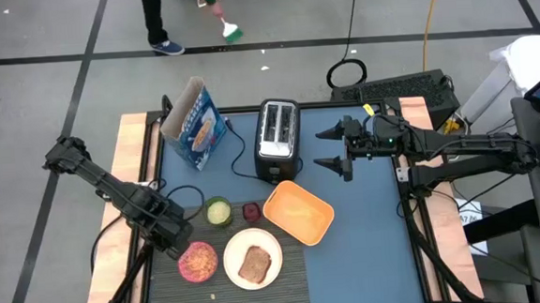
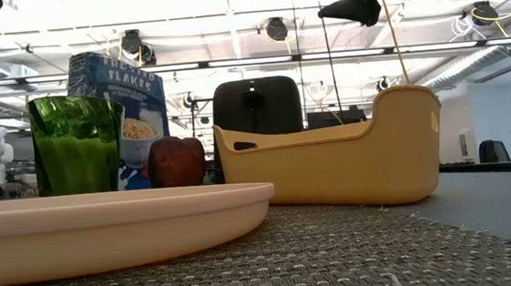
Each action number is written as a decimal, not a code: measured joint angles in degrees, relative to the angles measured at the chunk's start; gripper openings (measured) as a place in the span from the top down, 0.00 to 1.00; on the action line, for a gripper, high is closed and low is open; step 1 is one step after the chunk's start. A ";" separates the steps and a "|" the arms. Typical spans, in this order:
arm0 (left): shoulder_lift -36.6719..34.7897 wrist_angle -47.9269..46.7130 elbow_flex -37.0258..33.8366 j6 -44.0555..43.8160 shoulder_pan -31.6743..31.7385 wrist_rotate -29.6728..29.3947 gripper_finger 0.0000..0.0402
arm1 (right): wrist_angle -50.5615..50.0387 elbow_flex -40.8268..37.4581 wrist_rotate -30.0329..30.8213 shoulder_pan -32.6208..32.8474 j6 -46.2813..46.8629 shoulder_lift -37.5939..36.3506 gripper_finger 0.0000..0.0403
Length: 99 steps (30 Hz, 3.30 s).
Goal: Arrange a breakfast setting
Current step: Put the orange spoon on the gray table mat to the left of the red bowl
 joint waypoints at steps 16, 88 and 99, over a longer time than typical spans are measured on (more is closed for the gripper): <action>-1.75 -4.48 0.28 -1.38 0.00 1.51 0.97 | 0.21 0.00 0.00 0.00 0.00 0.00 0.02; 9.05 2.87 22.59 37.42 7.56 -81.12 0.96 | 58.05 0.02 0.21 0.49 36.93 34.25 0.02; 17.05 25.96 22.58 54.70 15.73 -81.90 0.96 | 61.29 0.02 0.28 0.49 34.91 35.30 0.02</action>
